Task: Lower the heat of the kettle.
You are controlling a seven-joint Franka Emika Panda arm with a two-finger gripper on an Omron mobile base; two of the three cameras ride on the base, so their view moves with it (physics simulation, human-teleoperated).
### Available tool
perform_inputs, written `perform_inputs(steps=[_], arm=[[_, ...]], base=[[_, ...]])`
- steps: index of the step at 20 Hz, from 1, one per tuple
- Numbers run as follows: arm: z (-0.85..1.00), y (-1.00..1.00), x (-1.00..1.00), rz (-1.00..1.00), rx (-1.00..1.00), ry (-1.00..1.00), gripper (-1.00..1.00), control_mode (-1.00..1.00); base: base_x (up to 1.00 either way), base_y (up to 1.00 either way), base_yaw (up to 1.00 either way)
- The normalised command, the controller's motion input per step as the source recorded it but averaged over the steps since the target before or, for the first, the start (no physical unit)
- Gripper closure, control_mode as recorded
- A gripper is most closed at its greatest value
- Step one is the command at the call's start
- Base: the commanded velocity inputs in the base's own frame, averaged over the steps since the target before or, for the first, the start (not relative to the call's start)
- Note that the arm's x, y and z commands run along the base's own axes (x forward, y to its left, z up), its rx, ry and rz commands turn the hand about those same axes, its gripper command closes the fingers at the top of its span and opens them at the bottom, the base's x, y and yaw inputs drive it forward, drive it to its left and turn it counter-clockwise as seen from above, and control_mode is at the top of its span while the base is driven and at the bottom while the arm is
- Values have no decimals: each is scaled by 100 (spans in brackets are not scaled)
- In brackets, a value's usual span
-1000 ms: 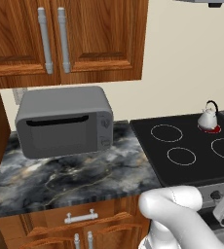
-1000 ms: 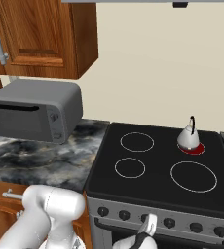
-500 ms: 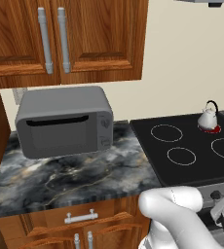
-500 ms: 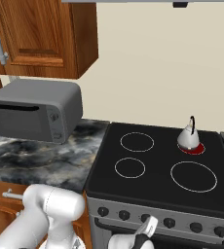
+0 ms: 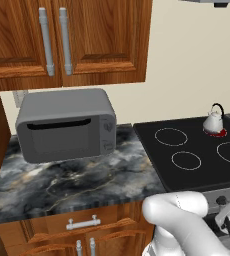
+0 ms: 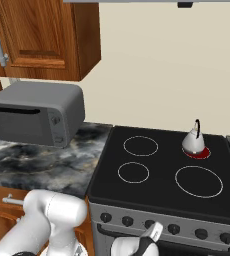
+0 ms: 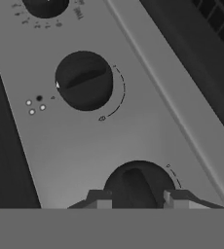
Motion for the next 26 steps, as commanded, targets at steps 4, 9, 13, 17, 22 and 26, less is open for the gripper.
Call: perform_inputs(steps=[4, 9, 13, 17, 22, 26], arm=[[22, 0, 8, 4, 12, 9, 100, -100], [12, 0, 12, 4, 17, 3, 100, -100], [7, 6, 1, 0, 21, 0, 100, -100], [14, 18, 0, 0, 20, 0, 100, -100], [31, 23, 2, 0, 16, 2, 100, -100], [32, 20, 13, 4, 15, 4, 100, -100]], base=[[0, 0, 0], [0, 0, 0], [0, 0, 0], [0, 0, 0], [0, 0, 0], [0, 0, 0]])
